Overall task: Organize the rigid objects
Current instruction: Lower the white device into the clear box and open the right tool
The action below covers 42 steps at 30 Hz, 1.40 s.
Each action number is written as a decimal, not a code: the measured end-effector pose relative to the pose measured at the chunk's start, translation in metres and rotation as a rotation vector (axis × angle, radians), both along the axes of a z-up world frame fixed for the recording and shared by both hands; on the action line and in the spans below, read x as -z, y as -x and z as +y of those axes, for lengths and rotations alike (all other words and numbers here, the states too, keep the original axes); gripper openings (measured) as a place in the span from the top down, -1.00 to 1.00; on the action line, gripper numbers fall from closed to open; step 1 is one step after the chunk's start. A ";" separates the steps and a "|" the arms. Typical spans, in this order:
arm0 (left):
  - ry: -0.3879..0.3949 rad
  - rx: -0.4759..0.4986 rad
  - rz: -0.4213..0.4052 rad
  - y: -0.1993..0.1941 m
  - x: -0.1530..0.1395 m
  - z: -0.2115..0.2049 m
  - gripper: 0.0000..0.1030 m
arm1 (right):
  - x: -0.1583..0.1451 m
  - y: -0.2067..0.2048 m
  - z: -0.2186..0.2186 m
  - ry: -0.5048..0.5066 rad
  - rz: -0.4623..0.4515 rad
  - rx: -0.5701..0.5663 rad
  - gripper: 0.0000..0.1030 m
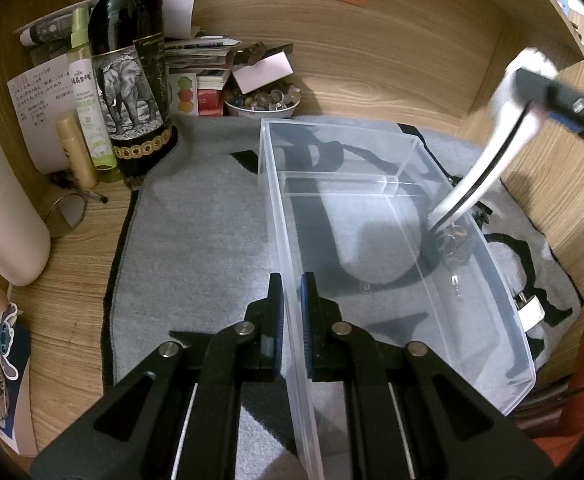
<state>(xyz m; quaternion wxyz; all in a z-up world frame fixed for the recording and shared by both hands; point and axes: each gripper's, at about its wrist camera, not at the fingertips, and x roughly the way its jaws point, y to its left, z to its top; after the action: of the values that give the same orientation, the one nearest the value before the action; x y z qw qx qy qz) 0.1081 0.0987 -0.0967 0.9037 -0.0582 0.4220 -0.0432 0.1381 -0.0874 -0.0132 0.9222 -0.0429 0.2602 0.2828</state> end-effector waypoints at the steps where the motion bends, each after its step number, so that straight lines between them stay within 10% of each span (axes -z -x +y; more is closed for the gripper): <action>1: 0.002 0.000 0.000 0.000 0.000 0.000 0.83 | 0.006 -0.003 0.004 0.010 0.020 -0.009 0.26; 31: 0.005 0.017 0.000 -0.001 0.001 0.000 0.81 | 0.075 -0.045 0.041 0.225 0.227 -0.081 0.27; 42: -0.011 0.012 0.009 -0.002 0.002 0.000 0.81 | 0.057 -0.025 0.015 0.190 0.117 -0.028 -0.36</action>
<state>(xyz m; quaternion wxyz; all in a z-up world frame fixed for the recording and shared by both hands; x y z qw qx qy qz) 0.1102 0.0987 -0.0989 0.9018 -0.0511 0.4267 -0.0459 0.1634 -0.0725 -0.0704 0.8932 -0.1171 0.3386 0.2718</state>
